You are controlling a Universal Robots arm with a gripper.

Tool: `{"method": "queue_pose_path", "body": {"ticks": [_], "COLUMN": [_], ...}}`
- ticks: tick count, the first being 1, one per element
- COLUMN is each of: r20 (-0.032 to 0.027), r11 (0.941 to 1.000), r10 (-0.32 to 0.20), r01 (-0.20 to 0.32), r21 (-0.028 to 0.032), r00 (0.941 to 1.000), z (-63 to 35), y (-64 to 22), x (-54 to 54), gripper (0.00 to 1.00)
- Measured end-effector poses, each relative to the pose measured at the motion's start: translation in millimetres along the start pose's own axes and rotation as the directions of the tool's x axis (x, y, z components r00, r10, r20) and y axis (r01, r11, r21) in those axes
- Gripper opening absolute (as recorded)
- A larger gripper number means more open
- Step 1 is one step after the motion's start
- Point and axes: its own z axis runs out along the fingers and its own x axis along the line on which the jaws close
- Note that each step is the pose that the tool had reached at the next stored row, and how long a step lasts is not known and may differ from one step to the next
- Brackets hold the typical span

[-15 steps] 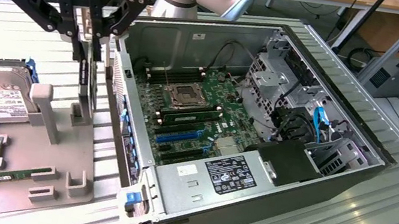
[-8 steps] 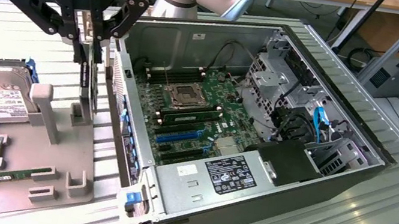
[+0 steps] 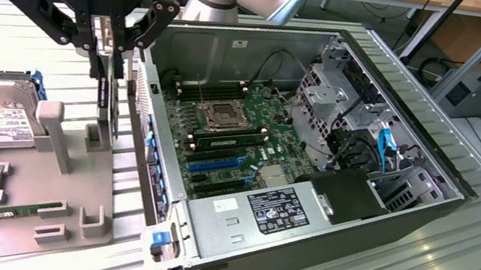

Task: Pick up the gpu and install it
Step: 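Pick up the gpu and move the gpu toward the slot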

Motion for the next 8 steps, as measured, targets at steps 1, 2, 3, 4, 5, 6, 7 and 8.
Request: {"method": "queue_pose_path", "body": {"ticks": [1,2,3,4,5,6,7,8], "r20": [0.0000,-0.0001,0.0000,-0.0001,-0.0001,-0.0001,0.0000,-0.0001], "r11": [1.0000,1.0000,1.0000,1.0000,1.0000,1.0000,1.0000,1.0000], "r10": [0.000,0.000,0.000,0.000,0.000,0.000,0.000,0.000], "r01": [0.000,0.000,0.000,0.000,0.000,0.000,0.000,0.000], "r21": [0.0000,0.0000,0.0000,0.0001,0.0001,0.0001,0.0000,0.0000], "r00": [1.0000,1.0000,1.0000,1.0000,1.0000,1.0000,1.0000,1.0000], "z": [0.4,0.8,1.1,1.5,1.9,2.3,2.7,3.1], "y": [0.0,0.0,0.0,0.0,0.0,-0.1,-0.1,-0.1], "x": [0.0,-0.1,-0.2,-0.2,-0.3,-0.4,-0.5,-0.6], "gripper": [0.26,0.26,0.26,0.26,0.26,0.26,0.26,0.26]}}
